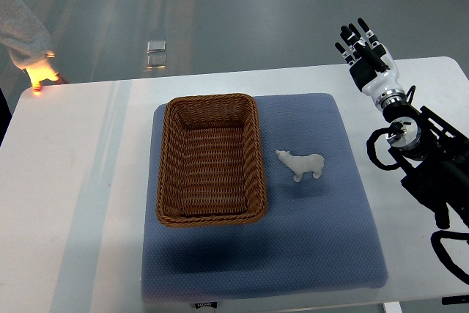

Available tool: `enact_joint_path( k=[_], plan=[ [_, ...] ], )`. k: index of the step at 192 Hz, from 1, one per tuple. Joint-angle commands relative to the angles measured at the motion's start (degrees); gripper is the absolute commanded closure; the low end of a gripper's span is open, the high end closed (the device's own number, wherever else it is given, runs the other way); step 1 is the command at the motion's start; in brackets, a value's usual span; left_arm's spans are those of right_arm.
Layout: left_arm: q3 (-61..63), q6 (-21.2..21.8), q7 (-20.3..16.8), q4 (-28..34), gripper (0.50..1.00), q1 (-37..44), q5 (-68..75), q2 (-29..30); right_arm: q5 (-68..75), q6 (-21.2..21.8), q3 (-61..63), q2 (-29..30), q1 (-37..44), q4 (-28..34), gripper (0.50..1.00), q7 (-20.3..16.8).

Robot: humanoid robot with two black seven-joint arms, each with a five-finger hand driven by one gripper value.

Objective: Place white bear in brown basket with right hand

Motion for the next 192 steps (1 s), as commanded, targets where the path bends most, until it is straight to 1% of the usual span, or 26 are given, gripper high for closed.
enact_joint_path(
  k=[1, 60, 77, 91, 113, 140, 158, 169, 186, 192],
  plan=[
    [0.01, 0.00, 0.00, -0.01, 0.500, 0.00, 0.00, 0.00, 0.00, 0.00, 0.00, -0.16, 0.00, 0.00, 0.576, 0.00],
    [-0.26, 0.00, -0.09, -0.01, 0.500, 0.00, 0.00, 0.00, -0.70, 0.00, -1.32, -0.43, 0.62, 0.44, 0.576, -0.09],
    [-0.26, 0.00, -0.09, -0.01, 0.500, 0.00, 0.00, 0.00, -2.81, 0.79, -5.63, -1.66, 0.97, 1.06, 0.576, -0.35],
    [-0.26, 0.00, -0.09, -0.01, 0.500, 0.00, 0.00, 0.00, -6.50, 1.58, -10.46, -2.80, 2.90, 2.02, 0.576, -0.44],
    [0.01, 0.00, -0.09, -0.01, 0.500, 0.00, 0.00, 0.00, -12.48, 1.76, -17.05, -6.76, 6.06, 3.61, 0.576, -1.85],
    [0.10, -0.09, 0.00, -0.63, 0.500, 0.00, 0.18, 0.00, -26.28, 2.20, -28.21, -11.85, 12.57, 7.82, 0.576, -5.71],
    [0.01, -0.61, 0.00, -0.80, 0.500, 0.00, 0.26, 0.00, -38.32, 4.04, -37.00, -16.07, 18.28, 12.22, 0.576, -8.79],
    [0.01, -0.70, 0.00, -0.89, 0.500, 0.00, 0.35, 0.00, -42.36, 6.06, -40.96, -17.83, 21.97, 14.86, 0.576, -11.25],
    [0.01, -0.79, 0.00, -1.07, 0.500, 0.00, 0.35, 0.00, -45.79, 11.07, -47.37, -21.17, 29.52, 20.56, 0.576, -17.22],
    [0.01, -0.79, -0.09, -1.07, 0.500, 0.00, 0.44, 0.00, -45.79, 12.31, -49.04, -21.70, 31.47, 21.54, 0.574, -18.46]
  ],
)
